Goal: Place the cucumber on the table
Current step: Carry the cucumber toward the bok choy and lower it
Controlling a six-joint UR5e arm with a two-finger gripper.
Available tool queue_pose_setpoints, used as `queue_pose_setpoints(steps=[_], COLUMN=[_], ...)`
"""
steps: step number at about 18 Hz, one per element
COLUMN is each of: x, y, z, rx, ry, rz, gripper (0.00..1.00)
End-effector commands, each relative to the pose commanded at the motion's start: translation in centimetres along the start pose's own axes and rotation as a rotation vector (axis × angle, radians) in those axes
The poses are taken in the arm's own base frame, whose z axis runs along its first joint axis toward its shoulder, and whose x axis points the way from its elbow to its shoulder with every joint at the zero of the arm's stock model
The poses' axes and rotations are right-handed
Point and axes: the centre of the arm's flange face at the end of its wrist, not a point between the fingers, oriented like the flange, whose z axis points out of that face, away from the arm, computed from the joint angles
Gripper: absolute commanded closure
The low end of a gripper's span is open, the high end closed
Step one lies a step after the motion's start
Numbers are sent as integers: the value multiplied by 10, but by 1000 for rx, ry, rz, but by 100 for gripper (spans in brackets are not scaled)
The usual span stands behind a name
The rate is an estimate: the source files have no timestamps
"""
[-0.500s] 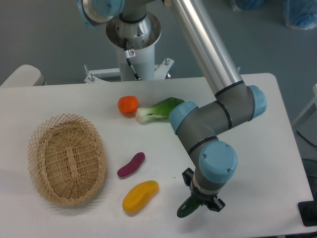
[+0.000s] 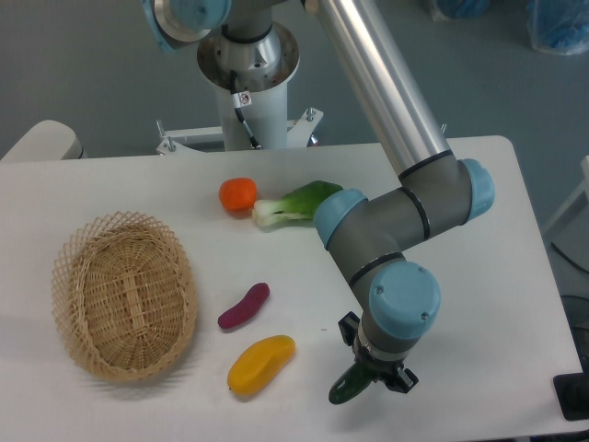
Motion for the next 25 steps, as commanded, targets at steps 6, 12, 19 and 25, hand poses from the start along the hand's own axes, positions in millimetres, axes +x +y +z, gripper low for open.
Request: queue_pose_setpoints(steps=[6, 12, 19, 25], x=[15, 69, 140, 185], y=[27, 51, 75, 73], z=[-3, -2, 12, 39], rx=[0, -2, 7, 5], ry=[29, 96, 118, 116], rz=[154, 311, 487, 500], gripper=[84, 83, 83, 82])
